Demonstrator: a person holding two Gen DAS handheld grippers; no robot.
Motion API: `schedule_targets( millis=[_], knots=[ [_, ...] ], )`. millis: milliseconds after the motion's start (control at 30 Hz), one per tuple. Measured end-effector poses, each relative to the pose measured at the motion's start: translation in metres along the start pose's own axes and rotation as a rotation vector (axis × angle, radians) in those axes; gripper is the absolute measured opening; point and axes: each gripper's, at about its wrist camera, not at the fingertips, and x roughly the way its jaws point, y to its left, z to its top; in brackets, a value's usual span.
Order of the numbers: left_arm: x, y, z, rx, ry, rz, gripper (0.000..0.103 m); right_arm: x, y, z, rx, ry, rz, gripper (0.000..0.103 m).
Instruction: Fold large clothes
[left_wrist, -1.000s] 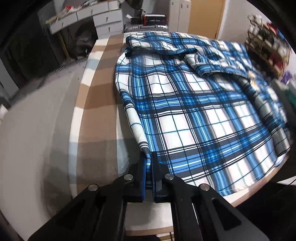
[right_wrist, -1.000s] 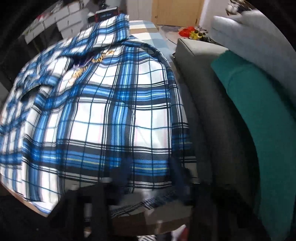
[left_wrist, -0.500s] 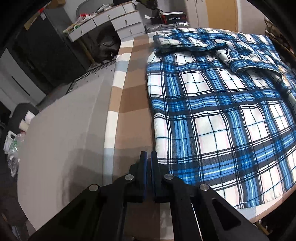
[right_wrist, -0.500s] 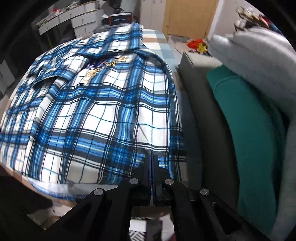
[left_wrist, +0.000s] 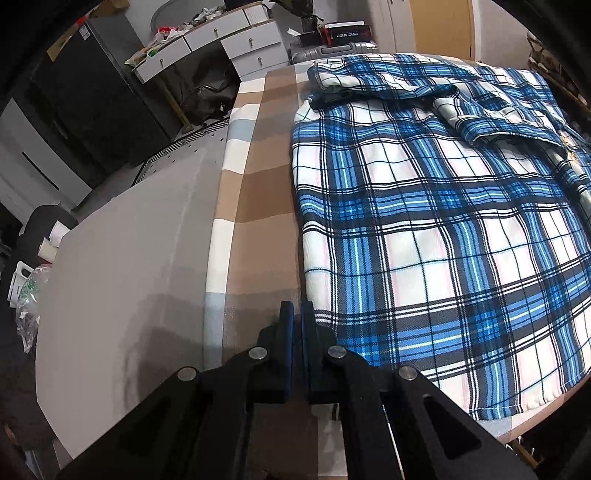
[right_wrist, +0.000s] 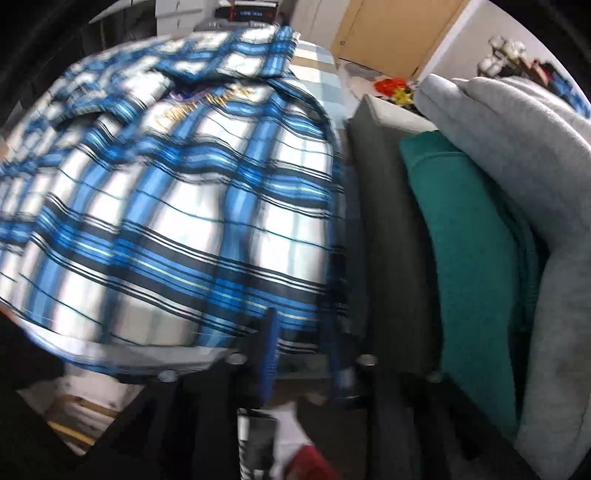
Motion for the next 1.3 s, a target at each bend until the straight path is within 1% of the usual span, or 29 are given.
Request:
schedule_targets(
  millis=[33, 100, 167, 267, 300, 333, 400, 467, 500, 533, 567, 600, 633, 667, 733, 767, 800, 833, 867, 900, 933, 967, 1000, 1033, 1067, 1133, 1200, 1267, 1300],
  knots=[
    [-0.002, -0.002, -0.001, 0.003, -0.002, 0.001, 0.000, 0.002, 0.001, 0.002, 0.016, 0.006, 0.007, 0.038],
    [-0.004, -0.005, -0.003, 0.010, -0.005, 0.001, 0.000, 0.006, 0.002, 0.008, 0.031, 0.017, 0.001, 0.039],
    [-0.004, -0.006, -0.003, 0.011, -0.005, -0.019, 0.000, 0.012, 0.002, 0.011, 0.041, 0.038, -0.038, 0.039],
    [-0.006, -0.003, -0.004, -0.005, -0.005, -0.046, 0.000, 0.022, 0.009, 0.010, 0.037, 0.075, -0.069, 0.041],
    [-0.006, -0.001, -0.003, -0.018, -0.002, -0.064, 0.000, 0.022, 0.008, 0.011, 0.047, 0.060, -0.072, 0.045],
    [-0.005, 0.001, -0.003, -0.031, 0.003, -0.084, 0.000, 0.023, 0.007, 0.012, 0.057, 0.067, -0.071, 0.049],
    [-0.004, 0.002, -0.002, -0.041, 0.006, -0.096, 0.000, 0.024, 0.004, 0.013, 0.086, 0.066, -0.056, 0.049],
    [-0.004, 0.001, -0.001, -0.040, 0.006, -0.097, 0.000, 0.024, 0.003, 0.015, 0.110, 0.072, -0.036, 0.044],
    [-0.005, 0.000, 0.000, -0.036, 0.002, -0.095, 0.000, 0.024, 0.003, 0.015, 0.112, 0.068, -0.008, 0.036],
    [-0.005, -0.001, -0.001, -0.033, 0.000, -0.093, 0.000, 0.025, 0.003, 0.016, 0.110, 0.065, 0.024, 0.020],
    [-0.006, -0.003, 0.000, -0.025, -0.003, -0.086, 0.000, 0.024, 0.006, 0.016, 0.105, 0.060, 0.061, 0.011],
    [-0.007, -0.003, -0.002, -0.020, -0.005, -0.082, 0.000, 0.022, 0.011, 0.015, 0.089, 0.058, 0.063, 0.004],
    [-0.007, -0.005, -0.001, -0.013, -0.006, -0.077, 0.000, 0.022, 0.018, 0.011, 0.076, 0.056, 0.049, 0.003],
    [-0.007, -0.004, -0.002, -0.011, -0.006, -0.076, 0.000, 0.020, 0.023, 0.009, 0.063, 0.055, 0.059, 0.002],
    [-0.007, -0.004, -0.002, -0.009, -0.005, -0.076, 0.000, 0.016, 0.031, 0.009, 0.055, 0.066, 0.152, 0.002],
    [-0.008, -0.003, -0.004, -0.009, -0.005, -0.077, 0.000, 0.014, 0.034, 0.008, 0.050, 0.067, 0.171, 0.002],
    [-0.008, -0.003, -0.003, -0.011, -0.005, -0.078, 0.000, 0.011, 0.037, 0.009, 0.040, 0.062, 0.168, 0.002],
    [-0.008, -0.004, -0.003, -0.011, -0.005, -0.079, 0.000, 0.008, 0.037, 0.011, 0.036, 0.057, 0.157, 0.003],
    [-0.008, -0.004, -0.003, -0.012, -0.005, -0.080, 0.000, 0.005, 0.035, 0.013, 0.048, 0.046, 0.157, 0.006],
    [-0.009, -0.004, -0.004, -0.012, -0.005, -0.081, 0.000, 0.001, 0.030, 0.015, 0.076, 0.030, 0.166, 0.006],
    [-0.010, -0.004, -0.005, -0.012, -0.006, -0.081, 0.000, -0.002, 0.026, 0.017, 0.100, 0.025, 0.167, 0.018],
    [-0.010, -0.004, -0.005, -0.010, -0.006, -0.082, 0.000, -0.005, 0.019, 0.019, 0.132, 0.020, 0.138, 0.029],
    [-0.010, -0.005, -0.005, -0.007, -0.005, -0.083, 0.000, -0.006, 0.014, 0.020, 0.148, 0.013, 0.097, 0.047],
    [-0.010, -0.005, -0.005, -0.004, -0.005, -0.083, 0.000, -0.008, 0.012, 0.023, 0.153, 0.006, 0.067, 0.049],
    [-0.010, -0.006, -0.005, -0.001, -0.005, -0.082, 0.000, -0.007, 0.009, 0.024, 0.156, 0.002, 0.061, 0.049],
    [-0.010, -0.007, -0.005, 0.006, -0.005, -0.082, 0.000, -0.001, 0.011, 0.028, 0.151, 0.039, 0.066, 0.049],
    [-0.011, -0.008, -0.006, 0.010, -0.004, -0.080, 0.000, 0.011, 0.019, 0.029, 0.129, 0.091, 0.017, 0.049],
    [-0.011, -0.009, -0.006, 0.012, -0.006, -0.077, 0.000, 0.026, 0.022, 0.027, 0.126, 0.148, -0.016, 0.054],
    [-0.012, -0.008, -0.006, 0.011, -0.007, -0.079, 0.000, 0.027, 0.020, 0.025, 0.142, 0.156, -0.019, 0.057]
  ],
)
